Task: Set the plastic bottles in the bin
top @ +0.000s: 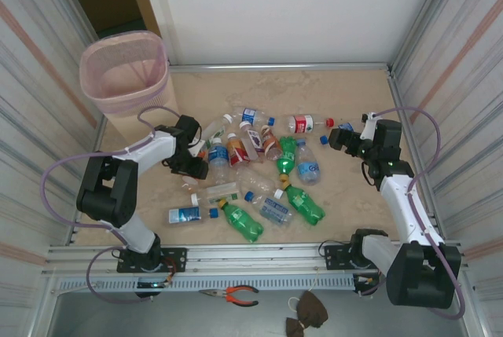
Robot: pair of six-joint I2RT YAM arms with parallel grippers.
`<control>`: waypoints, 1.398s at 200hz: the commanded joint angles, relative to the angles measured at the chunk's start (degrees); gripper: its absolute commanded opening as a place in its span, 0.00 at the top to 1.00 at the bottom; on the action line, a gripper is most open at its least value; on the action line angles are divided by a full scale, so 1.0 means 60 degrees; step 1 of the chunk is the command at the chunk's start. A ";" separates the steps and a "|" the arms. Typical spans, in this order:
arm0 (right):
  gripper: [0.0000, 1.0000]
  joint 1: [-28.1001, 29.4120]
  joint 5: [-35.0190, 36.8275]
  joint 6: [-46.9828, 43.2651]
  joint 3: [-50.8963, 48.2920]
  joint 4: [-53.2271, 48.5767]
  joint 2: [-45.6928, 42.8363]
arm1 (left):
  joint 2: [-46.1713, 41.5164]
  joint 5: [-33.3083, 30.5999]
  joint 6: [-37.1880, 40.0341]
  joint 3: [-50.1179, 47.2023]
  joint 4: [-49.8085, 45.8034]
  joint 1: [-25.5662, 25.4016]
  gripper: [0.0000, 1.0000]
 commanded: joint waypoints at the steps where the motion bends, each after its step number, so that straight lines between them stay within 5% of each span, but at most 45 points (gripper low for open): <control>1: 0.03 0.0088 0.0178 0.0030 0.0323 -0.0176 -0.0181 | -0.0436 0.0020 0.0168 0.0176 -0.0430 0.0089 0.43; 82: 0.03 0.0162 0.0149 0.0019 0.0437 -0.0249 -0.0605 | -0.2336 -0.0387 0.0205 0.1088 -0.1699 0.0144 0.45; 162: 0.03 0.0198 0.0150 -0.0035 0.0803 -0.0547 -0.0906 | -0.3612 -0.0421 0.0373 0.4373 -0.2327 0.0346 0.45; 234: 0.02 0.0235 0.0182 -0.0019 0.1000 -0.0542 -0.1017 | -0.2367 -0.0354 0.0841 0.8336 -0.1710 0.1319 0.48; 279: 0.02 0.0378 0.0280 0.0095 0.1190 -0.0498 -0.0872 | -0.0844 -0.1366 0.0854 0.9775 -0.1071 0.2058 0.49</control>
